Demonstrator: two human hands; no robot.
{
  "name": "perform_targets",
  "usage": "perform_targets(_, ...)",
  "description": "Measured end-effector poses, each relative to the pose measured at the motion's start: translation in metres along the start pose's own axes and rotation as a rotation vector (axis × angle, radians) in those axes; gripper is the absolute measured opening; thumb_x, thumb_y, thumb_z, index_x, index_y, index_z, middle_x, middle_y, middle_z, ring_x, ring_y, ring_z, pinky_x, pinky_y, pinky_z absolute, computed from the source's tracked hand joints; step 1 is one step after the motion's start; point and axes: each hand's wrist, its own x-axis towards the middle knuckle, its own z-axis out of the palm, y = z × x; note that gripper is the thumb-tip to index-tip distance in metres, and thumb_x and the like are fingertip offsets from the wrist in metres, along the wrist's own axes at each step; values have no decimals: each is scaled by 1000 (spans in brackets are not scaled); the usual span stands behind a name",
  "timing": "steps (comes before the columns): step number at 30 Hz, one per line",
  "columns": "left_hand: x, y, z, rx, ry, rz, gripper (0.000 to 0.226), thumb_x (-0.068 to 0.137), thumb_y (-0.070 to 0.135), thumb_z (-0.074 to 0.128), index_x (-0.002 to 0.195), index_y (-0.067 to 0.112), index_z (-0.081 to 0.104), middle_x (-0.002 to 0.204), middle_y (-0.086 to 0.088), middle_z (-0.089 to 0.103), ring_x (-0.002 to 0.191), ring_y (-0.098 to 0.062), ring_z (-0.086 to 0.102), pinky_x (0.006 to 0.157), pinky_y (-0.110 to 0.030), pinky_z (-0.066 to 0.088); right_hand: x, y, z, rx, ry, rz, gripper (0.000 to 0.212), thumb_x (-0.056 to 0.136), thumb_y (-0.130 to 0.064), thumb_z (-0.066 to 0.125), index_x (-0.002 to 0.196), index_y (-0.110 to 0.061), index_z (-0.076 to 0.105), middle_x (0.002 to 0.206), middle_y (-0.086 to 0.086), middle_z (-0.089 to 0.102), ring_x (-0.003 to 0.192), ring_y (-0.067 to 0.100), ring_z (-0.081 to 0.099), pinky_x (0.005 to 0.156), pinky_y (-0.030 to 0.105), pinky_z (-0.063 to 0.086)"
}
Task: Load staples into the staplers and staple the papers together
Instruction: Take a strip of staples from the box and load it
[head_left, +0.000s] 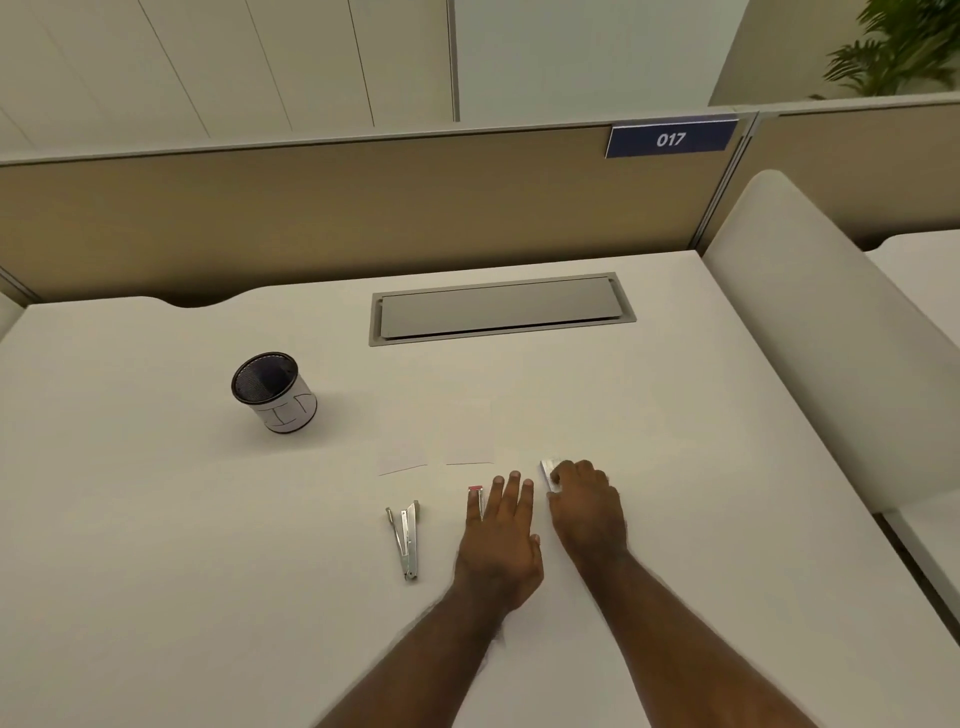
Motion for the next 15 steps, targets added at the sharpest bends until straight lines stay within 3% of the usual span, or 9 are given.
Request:
perform_targets(6,11,-1,-23,-101,120,-48,63,95,21,35,154,13,15,163,-6,15,151,-24,8,118,-48,-11,-21,-2,-14,469,75,61,22,86,-20,61,109,-20,58,110,1,61,99,21,60,79,34,54)
perform_targets(8,16,1,-35,-392,157,-76,60,95,13,40,152,16,24,161,-3,23,150,-18,14,120,-40,-9,-31,-3,-22,609,111,43,22,85,-21,66,105,-25,57,107,-4,62,90,11,63,73,27,55)
perform_targets(10,19,5,-52,-770,166,-152,51,97,12,45,147,19,38,154,1,38,144,-14,30,121,-32,14,-40,-7,-35,724,141,12,24,84,-24,70,100,-34,56,102,-12,63,84,1,64,65,13,51)
perform_targets(12,18,5,-66,-1112,140,-220,40,97,15,51,136,25,51,140,5,55,131,-12,49,106,-23,38,-48,-13,-47,778,174,-31,26,83,-25,72,96,-39,55,98,-18,62,85,-4,63,67,6,48)
perform_targets(15,13,1,-79,-1561,56,-239,26,98,17,55,121,24,62,119,-2,69,106,-18,67,85,-25,53,-57,-20,-62,764,212,-88,27,81,-25,73,96,-39,56,97,-20,61,87,-3,62,70,3,45)
